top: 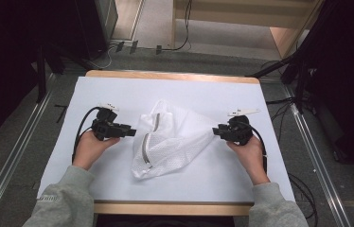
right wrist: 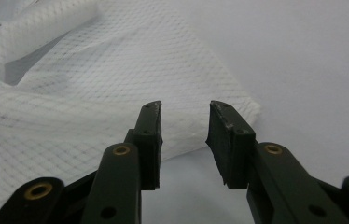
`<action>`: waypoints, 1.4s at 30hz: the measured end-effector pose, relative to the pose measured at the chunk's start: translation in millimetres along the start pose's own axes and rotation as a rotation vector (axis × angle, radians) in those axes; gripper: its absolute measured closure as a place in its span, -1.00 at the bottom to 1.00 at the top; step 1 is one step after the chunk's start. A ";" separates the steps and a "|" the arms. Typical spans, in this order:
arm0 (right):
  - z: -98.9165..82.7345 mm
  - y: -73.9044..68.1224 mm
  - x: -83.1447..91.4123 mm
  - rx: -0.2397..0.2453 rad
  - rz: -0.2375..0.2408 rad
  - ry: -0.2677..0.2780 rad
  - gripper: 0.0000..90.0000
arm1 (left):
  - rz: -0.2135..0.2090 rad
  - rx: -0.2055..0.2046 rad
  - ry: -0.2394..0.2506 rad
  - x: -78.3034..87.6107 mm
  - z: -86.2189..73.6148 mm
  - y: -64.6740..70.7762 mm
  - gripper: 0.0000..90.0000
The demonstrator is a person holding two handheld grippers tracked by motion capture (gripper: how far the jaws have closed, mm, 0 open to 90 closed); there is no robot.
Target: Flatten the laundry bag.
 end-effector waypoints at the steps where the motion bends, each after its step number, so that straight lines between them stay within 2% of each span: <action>1: -0.7 -1.2 -0.2 0.001 0.000 -0.002 0.46 | -0.007 0.002 0.001 -4.7 4.3 -3.7 0.35; 6: -7.0 -4.5 -2.0 0.008 0.001 -0.023 0.42 | 0.010 -0.022 -0.002 -20.5 17.5 -12.6 0.29; 11: -14.0 -1.6 1.7 -0.002 -0.002 -0.025 0.40 | 0.026 -0.002 -0.008 -36.8 23.0 -24.9 0.26; 13: -16.5 -1.1 3.3 -0.014 -0.008 -0.024 0.38 | 0.032 -0.003 -0.012 -41.0 24.2 -25.9 0.25; 14: -17.9 -0.4 3.5 -0.015 -0.007 -0.021 0.38 | 0.033 -0.017 -0.019 -43.2 24.9 -26.4 0.23; 16: -19.2 0.0 3.8 -0.022 -0.014 -0.025 0.37 | 0.033 -0.010 -0.026 -47.8 25.2 -25.7 0.23; 17: -20.7 0.9 3.6 -0.026 -0.017 -0.030 0.36 | 0.035 -0.024 -0.035 -50.5 24.9 -25.5 0.23; 18: -21.7 1.3 3.5 -0.033 -0.018 -0.033 0.35 | 0.028 -0.031 -0.023 -52.3 25.1 -24.0 0.23; 20: -24.3 3.3 2.9 -0.039 -0.025 -0.035 0.33 | 0.029 -0.049 -0.021 -57.7 25.5 -18.5 0.35; 22: -25.6 5.1 2.2 -0.043 -0.027 -0.032 0.32 | 0.071 -0.087 -0.027 -59.5 25.3 -14.9 0.48; 23: -26.0 5.9 1.6 -0.049 -0.024 -0.032 0.32 | 0.071 -0.087 -0.027 -59.5 25.3 -14.9 0.56; 24: -26.2 6.8 1.0 -0.053 -0.028 -0.034 0.31 | 0.096 -0.101 -0.019 -60.3 24.3 -13.8 0.63; 25: -26.3 7.5 0.0 -0.059 -0.028 -0.029 0.30 | 0.103 -0.101 -0.014 -60.3 23.8 -14.2 0.71; 27: -25.5 9.7 -1.7 -0.070 -0.028 -0.021 0.29 | 0.107 -0.091 -0.005 -60.2 22.5 -15.3 0.89; 28: -25.5 9.7 -1.7 -0.070 -0.028 -0.021 0.29 | 0.103 -0.089 -0.004 -60.0 22.1 -16.3 0.89; 29: -23.9 11.7 -3.6 -0.074 -0.030 -0.006 0.28 | 0.085 -0.070 0.002 -60.4 21.9 -17.0 1.00; 33: -18.8 13.9 -4.0 -0.069 -0.042 0.005 0.30 | 0.069 -0.059 -0.013 -60.0 22.9 -16.4 1.00; 34: -17.0 13.7 -3.3 -0.071 -0.046 0.011 0.31 | 0.042 -0.026 -0.030 -57.5 23.2 -17.9 1.00; 36: -14.8 13.9 -2.3 -0.067 -0.048 0.019 0.33 | 0.031 -0.014 -0.033 -55.6 22.9 -17.9 1.00; 42: -2.0 16.8 -7.8 -0.057 -0.060 0.034 0.35 | 0.023 -0.008 -0.010 -31.5 16.2 -12.8 1.00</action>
Point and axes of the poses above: each handheld gripper's, and its own axes: x roughly backward along the jaws, z roughly out of its top, y roughly to its right, the point moved 1 cm from there along -x, roughly forward along the jaws, and after that the axes turned 3 degrees about -z, right-handed, at the moved point
